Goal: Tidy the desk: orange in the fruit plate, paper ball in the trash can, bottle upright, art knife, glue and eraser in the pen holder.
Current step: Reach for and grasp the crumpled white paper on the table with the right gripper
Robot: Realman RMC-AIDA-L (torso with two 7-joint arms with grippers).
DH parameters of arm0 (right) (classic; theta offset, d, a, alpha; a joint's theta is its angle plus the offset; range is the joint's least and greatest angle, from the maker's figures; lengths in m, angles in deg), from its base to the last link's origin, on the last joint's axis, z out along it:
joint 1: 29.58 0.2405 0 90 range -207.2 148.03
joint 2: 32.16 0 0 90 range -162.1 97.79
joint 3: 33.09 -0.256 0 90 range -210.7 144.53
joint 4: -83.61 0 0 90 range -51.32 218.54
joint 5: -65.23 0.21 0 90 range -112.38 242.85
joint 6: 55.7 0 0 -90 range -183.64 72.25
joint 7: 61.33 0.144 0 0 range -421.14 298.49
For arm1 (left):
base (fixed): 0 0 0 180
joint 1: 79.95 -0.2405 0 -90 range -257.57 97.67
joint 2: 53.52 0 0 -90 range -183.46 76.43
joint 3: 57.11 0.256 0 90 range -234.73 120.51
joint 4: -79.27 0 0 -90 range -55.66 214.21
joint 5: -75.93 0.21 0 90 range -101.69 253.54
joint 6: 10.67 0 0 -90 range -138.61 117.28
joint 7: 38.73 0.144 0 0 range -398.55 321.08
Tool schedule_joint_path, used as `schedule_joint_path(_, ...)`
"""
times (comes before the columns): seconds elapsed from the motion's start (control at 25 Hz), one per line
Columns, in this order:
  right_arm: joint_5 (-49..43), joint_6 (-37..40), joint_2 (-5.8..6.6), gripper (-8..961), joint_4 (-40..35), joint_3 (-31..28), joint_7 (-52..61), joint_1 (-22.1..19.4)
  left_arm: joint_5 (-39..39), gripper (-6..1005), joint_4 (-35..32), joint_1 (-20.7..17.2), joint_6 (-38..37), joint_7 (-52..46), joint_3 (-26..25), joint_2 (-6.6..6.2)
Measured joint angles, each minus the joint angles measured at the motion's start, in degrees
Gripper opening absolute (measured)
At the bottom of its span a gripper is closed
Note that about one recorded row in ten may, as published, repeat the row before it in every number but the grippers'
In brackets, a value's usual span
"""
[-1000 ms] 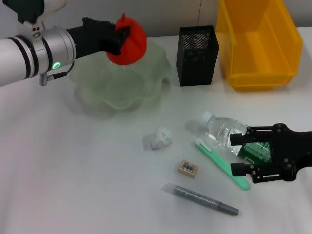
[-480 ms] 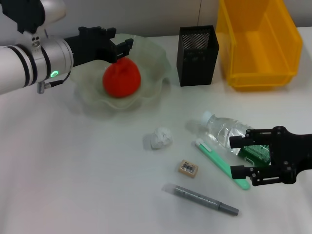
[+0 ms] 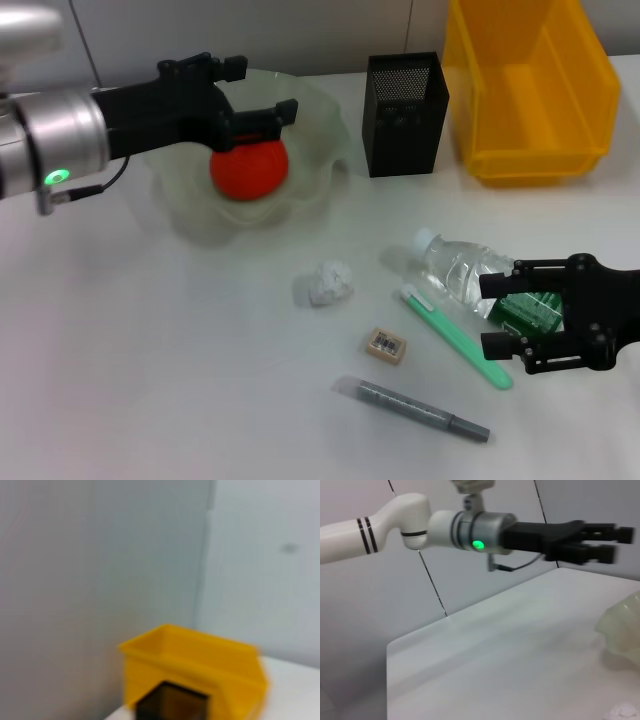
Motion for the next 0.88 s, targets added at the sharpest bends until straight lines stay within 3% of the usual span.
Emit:
schedule_joint_path(0.2,0.0,0.5,0.24,756,-1.9,0.2,1.5,0.1,0.3,865,-4.5,-4.9,-17.5,0.1,-6.1,-0.28)
schedule_joint_path(0.4,-0.2,1.2,0.03,756,-5.6,0.4,4.0,0.2,1.9,862,-3.8,-7.3,-32.3,0.9,-8.4,-2.29)
schedule_joint_path(0.64,-0.5,3.7,-0.24,756,-12.9,2.0,10.4,0.3,5.8,860,-3.3,-9.9,-41.5,3.3,-10.6,-2.62)
schedule_joint_path(0.88,-2.2,5.4,0.40,757,-25.9,10.3,24.0,0.4,8.9,858,-0.3,-11.5,-45.7,6.1,-15.9,-2.93)
